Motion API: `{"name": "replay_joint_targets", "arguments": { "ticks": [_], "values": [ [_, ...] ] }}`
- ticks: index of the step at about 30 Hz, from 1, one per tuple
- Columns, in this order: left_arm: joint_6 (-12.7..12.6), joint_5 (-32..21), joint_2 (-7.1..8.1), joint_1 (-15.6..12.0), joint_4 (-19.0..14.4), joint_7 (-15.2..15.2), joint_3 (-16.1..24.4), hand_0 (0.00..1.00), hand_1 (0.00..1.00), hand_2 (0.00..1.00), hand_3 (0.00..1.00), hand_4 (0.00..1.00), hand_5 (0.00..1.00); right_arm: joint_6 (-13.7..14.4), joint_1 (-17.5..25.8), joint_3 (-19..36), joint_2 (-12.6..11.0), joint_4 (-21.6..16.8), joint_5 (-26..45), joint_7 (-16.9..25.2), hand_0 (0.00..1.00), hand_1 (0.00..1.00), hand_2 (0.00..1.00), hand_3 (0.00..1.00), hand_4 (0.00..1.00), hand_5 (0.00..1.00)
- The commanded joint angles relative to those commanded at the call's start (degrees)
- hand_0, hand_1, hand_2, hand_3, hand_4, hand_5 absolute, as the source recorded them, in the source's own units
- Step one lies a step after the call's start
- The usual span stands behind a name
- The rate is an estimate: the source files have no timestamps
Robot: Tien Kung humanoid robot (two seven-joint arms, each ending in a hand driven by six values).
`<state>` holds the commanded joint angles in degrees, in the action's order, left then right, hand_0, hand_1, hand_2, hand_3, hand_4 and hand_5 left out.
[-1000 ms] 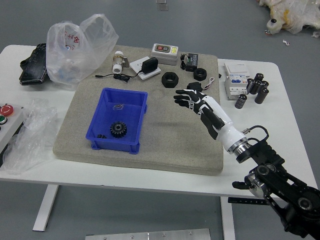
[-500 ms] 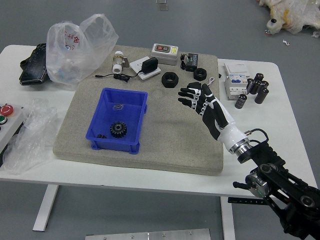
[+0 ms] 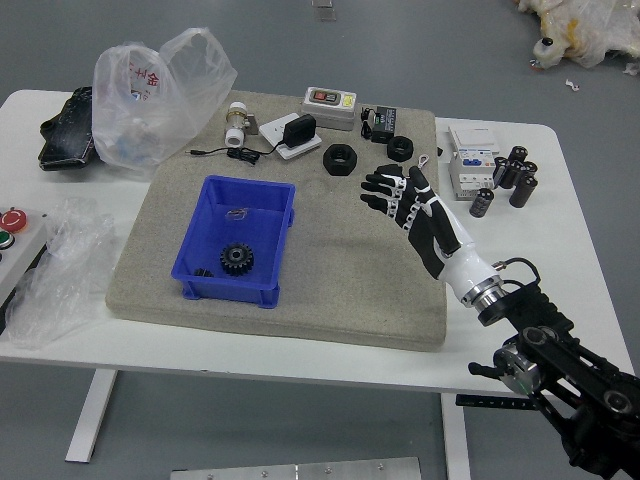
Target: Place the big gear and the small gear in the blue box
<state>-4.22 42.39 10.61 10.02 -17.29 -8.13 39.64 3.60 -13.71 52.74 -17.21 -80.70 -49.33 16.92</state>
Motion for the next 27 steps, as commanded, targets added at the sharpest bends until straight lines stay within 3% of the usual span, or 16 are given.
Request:
{"name": "replay_joint_targets", "arguments": {
  "ticks": [17,27],
  "values": [
    [-0.08,-0.11,-0.37,0.25,0.02,-0.18,0.08,0.576,0.539,0.535,0.642,0.659,0.158,-0.05,0.03,0.78,-0.35,0.28,0.99,0.26,0.904,0.799,0.786,0.759,0.998,0.998],
    [-0.19,-0.23,-0.51,-0.09,0.04,-0.18,0.31,0.577,0.54,0.535,0.641,0.659,0.158,-0.08,0.14,1.37,-0.09,1.27,4.98,0.8,0.887,0.786,0.782,0.756,0.998,0.998]
  ]
}}
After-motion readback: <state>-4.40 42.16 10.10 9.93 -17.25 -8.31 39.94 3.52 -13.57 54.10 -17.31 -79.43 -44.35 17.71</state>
